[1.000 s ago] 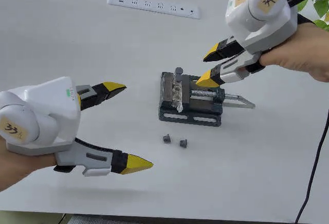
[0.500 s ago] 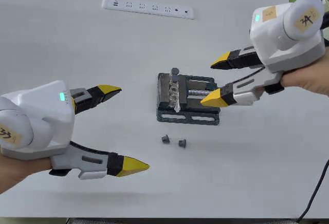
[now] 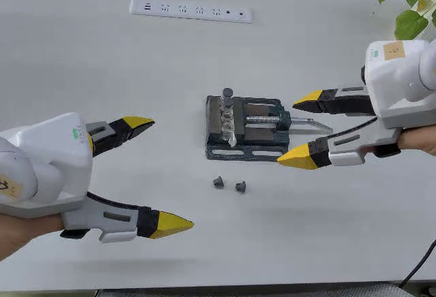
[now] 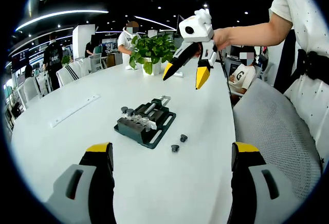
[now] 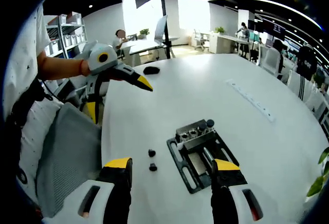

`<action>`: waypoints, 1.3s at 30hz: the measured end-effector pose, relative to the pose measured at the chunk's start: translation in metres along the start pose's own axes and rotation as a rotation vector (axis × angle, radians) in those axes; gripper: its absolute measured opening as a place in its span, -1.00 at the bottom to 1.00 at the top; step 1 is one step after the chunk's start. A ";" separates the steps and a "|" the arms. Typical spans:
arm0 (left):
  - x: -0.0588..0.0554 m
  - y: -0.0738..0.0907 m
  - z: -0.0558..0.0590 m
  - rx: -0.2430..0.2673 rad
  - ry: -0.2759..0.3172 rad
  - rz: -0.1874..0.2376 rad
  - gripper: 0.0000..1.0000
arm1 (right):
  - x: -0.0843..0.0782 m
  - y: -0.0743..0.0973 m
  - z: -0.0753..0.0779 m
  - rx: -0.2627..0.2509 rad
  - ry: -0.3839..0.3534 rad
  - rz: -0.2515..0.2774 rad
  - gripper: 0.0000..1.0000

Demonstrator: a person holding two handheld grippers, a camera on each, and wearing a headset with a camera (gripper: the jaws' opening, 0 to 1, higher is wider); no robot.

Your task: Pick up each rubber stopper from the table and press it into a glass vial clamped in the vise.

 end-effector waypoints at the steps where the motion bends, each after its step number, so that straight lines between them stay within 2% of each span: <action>1: 0.000 0.000 0.000 -0.001 -0.003 -0.004 0.91 | -0.002 -0.001 -0.003 0.000 -0.007 0.005 0.20; 11: 0.000 -0.002 0.001 -0.006 -0.009 -0.023 0.91 | -0.017 -0.009 -0.018 0.014 -0.006 0.135 0.22; 16: 0.000 -0.003 0.002 -0.008 -0.013 -0.029 0.91 | -0.028 -0.017 -0.022 0.026 -0.011 0.176 0.19; 22: -0.002 -0.003 0.002 -0.011 -0.015 -0.036 0.91 | -0.045 -0.031 -0.026 0.037 -0.020 0.193 0.11; 27: -0.004 -0.004 0.003 -0.014 -0.018 -0.042 0.91 | -0.061 -0.043 -0.025 0.045 -0.034 0.185 0.05; 39: -0.005 -0.004 0.003 -0.015 -0.017 -0.052 0.90 | -0.071 -0.069 -0.028 0.065 -0.046 0.190 -0.20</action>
Point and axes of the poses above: the centre of the closed fingertips' face, and the gripper's own axes: y roughly backward along the fingers, z roughly to its right, x roughly out of its top, the point moved 8 cm from there along y, roughly backward along the fingers, and after that the axes turned 10 degrees about x, right-handed, at the moved point
